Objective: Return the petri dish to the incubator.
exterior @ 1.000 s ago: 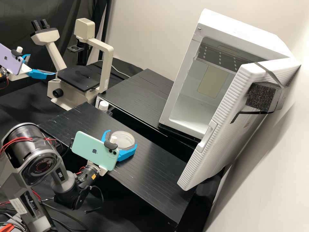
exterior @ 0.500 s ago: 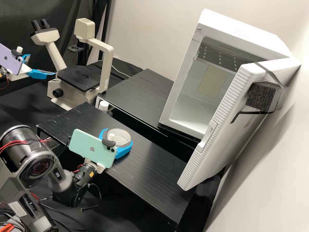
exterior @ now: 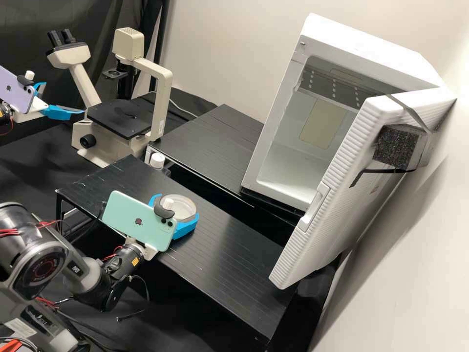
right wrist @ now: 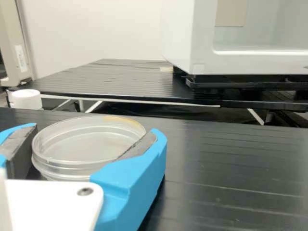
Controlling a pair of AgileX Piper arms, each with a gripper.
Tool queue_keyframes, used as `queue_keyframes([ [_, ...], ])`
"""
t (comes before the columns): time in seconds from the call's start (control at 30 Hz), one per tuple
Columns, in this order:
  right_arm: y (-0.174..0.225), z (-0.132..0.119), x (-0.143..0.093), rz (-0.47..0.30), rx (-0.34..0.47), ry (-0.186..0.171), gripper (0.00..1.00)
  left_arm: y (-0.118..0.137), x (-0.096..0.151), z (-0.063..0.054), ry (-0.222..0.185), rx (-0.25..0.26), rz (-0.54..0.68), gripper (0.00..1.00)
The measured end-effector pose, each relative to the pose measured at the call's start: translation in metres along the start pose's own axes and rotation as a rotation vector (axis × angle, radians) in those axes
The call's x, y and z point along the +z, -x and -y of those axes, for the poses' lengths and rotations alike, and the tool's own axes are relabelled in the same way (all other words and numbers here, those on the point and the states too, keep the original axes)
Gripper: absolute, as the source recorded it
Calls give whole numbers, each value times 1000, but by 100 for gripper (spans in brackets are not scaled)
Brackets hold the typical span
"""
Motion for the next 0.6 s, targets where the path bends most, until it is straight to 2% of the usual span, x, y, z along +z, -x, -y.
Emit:
queue_keyframes([
  [0.13,4,-15,10,43,88,7,0,0,0,0,0,0,0,100],
  [0.3,7,-27,19,94,199,-24,0,0,0,0,0,0,0,100],
  [0.37,7,-31,28,140,238,-40,0,0,0,0,0,0,0,100],
  [0.47,-3,-45,40,195,288,-52,0,0,0,0,0,0,0,100],
  [0.6,-28,-74,51,213,385,-52,0,0,0,0,0,0,0,100],
])
